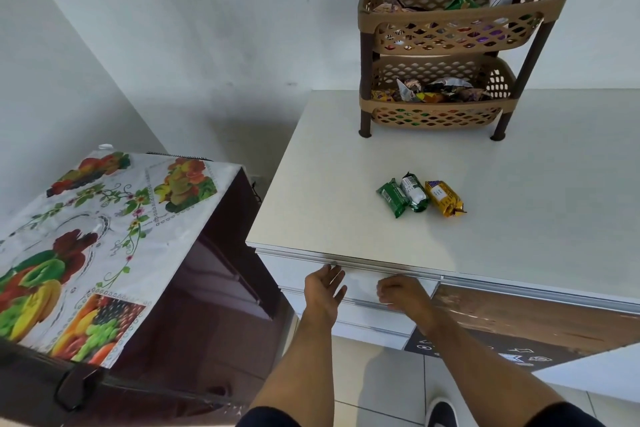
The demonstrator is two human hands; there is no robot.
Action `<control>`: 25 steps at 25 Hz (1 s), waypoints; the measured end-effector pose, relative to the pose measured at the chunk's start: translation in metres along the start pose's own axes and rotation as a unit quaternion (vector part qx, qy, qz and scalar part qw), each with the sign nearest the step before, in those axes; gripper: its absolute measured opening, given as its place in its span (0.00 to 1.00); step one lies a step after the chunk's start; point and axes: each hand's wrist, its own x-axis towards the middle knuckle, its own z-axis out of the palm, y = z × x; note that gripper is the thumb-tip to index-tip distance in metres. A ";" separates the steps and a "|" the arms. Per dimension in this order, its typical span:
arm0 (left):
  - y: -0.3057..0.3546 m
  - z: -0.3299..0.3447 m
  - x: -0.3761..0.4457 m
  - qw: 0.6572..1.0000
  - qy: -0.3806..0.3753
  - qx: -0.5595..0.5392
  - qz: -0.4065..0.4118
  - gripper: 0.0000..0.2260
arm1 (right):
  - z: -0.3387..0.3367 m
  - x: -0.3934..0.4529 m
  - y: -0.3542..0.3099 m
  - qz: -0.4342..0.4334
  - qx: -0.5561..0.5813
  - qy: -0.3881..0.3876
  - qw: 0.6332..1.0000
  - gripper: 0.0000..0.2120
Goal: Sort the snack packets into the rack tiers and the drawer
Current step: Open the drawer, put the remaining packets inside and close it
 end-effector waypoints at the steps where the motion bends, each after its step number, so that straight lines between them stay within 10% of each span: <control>1: 0.001 -0.001 -0.001 1.000 0.000 -0.005 0.002 0.13 | -0.004 -0.002 0.000 0.024 0.085 0.020 0.996 0.07; 10: 0.014 0.000 0.003 0.999 -0.041 -0.009 0.021 0.13 | -0.014 -0.011 -0.006 0.034 0.368 0.104 0.923 0.09; 25: 0.021 -0.008 0.010 0.994 -0.034 0.104 -0.021 0.12 | -0.034 0.004 0.018 0.020 0.348 0.070 0.934 0.06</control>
